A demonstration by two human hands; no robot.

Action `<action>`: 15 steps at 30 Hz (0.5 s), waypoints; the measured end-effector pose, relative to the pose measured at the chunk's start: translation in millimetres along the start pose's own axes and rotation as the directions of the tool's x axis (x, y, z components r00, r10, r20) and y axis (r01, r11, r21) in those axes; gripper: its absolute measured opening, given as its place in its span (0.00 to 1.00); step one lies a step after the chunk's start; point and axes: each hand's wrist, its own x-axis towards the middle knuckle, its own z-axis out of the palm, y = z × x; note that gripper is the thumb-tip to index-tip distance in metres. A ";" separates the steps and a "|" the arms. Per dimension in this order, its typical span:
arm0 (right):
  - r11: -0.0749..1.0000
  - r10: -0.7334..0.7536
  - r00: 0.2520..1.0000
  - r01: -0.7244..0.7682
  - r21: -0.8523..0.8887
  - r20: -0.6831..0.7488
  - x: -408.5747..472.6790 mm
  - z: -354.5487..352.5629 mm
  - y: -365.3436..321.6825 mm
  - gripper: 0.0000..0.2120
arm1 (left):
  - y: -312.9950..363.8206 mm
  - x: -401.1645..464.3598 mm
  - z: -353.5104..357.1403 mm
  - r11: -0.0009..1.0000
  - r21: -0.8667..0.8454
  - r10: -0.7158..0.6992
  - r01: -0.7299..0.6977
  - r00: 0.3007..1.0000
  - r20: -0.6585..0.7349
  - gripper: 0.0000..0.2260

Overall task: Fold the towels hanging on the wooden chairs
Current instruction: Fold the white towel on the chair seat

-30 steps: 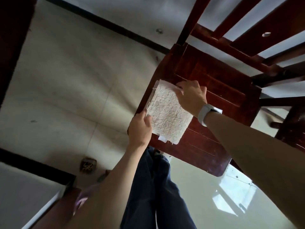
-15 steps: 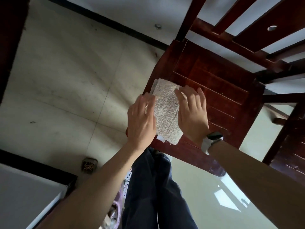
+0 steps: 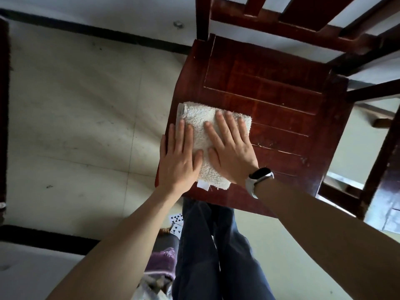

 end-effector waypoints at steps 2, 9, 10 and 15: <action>0.985 0.052 0.995 -0.038 0.167 -0.081 -6.2 -9.6 -0.7 0.22 | 2.7 3.0 -9.2 0.993 -0.119 -0.010 0.006 0.999 -0.035 0.24; 0.301 0.773 0.554 -0.750 0.589 0.311 -29.4 -29.0 -11.7 0.24 | 3.4 22.3 -36.3 0.769 -0.454 -0.471 0.450 0.879 0.075 0.21; 0.149 0.767 0.496 -0.754 0.640 0.407 -27.3 -28.1 -12.3 0.24 | 2.3 25.3 -38.4 0.763 -0.450 -0.464 0.464 0.878 0.117 0.21; -0.036 0.734 0.464 -0.703 0.710 0.497 -15.6 -20.6 -14.5 0.12 | -0.7 41.2 -42.7 0.576 -0.549 -0.518 0.606 0.790 0.328 0.17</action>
